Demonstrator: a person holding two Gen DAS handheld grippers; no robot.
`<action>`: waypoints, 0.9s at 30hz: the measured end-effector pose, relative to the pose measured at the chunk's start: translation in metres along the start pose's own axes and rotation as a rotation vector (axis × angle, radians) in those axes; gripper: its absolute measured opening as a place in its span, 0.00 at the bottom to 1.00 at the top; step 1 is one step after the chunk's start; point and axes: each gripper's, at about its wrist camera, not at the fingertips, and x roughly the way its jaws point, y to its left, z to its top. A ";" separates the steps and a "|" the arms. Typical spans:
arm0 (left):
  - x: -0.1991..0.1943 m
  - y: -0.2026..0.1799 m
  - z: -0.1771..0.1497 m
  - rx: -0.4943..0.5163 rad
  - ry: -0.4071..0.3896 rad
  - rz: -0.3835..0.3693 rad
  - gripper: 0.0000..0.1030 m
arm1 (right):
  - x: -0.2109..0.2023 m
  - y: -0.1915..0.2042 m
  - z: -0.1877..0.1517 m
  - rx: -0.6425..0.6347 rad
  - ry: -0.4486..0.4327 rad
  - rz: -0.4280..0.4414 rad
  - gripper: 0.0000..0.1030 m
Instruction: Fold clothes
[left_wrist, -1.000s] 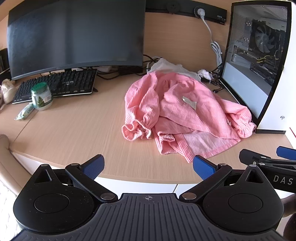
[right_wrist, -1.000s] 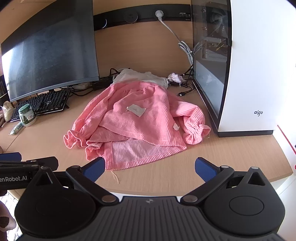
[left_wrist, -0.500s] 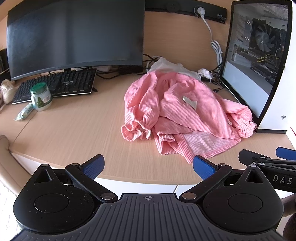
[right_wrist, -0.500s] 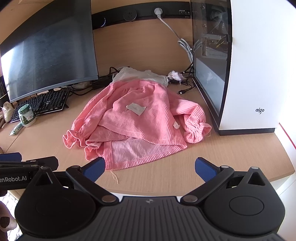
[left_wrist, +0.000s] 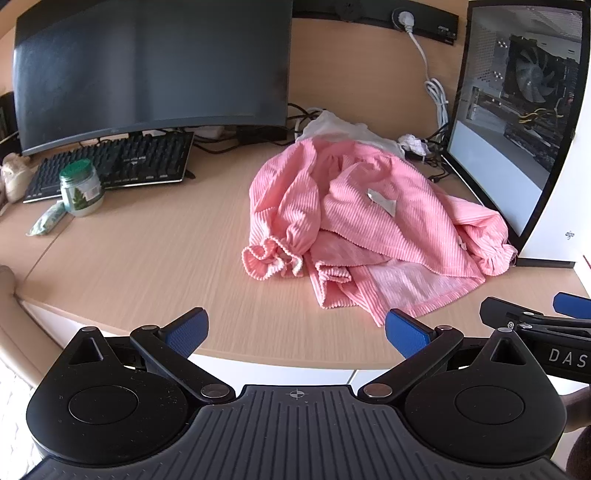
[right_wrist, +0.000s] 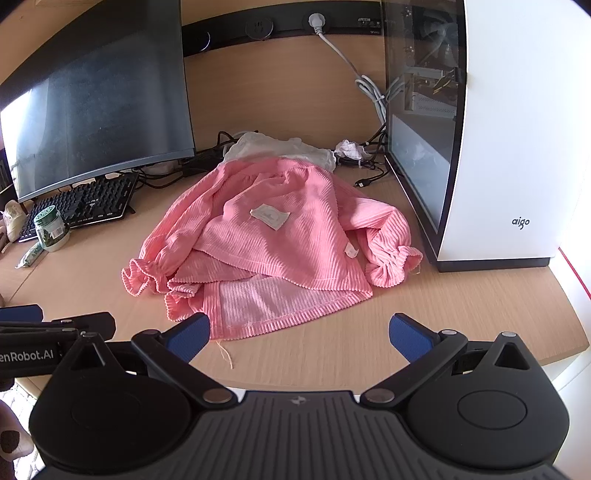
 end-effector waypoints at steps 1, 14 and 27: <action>0.001 0.000 0.000 -0.001 0.003 -0.001 1.00 | 0.001 0.000 0.000 -0.001 0.002 -0.001 1.00; 0.069 0.038 0.027 -0.117 0.112 -0.267 1.00 | 0.051 -0.023 0.008 0.156 0.115 -0.002 1.00; 0.213 0.032 0.123 -0.055 0.178 -0.610 1.00 | 0.106 -0.030 0.052 0.465 0.088 -0.101 1.00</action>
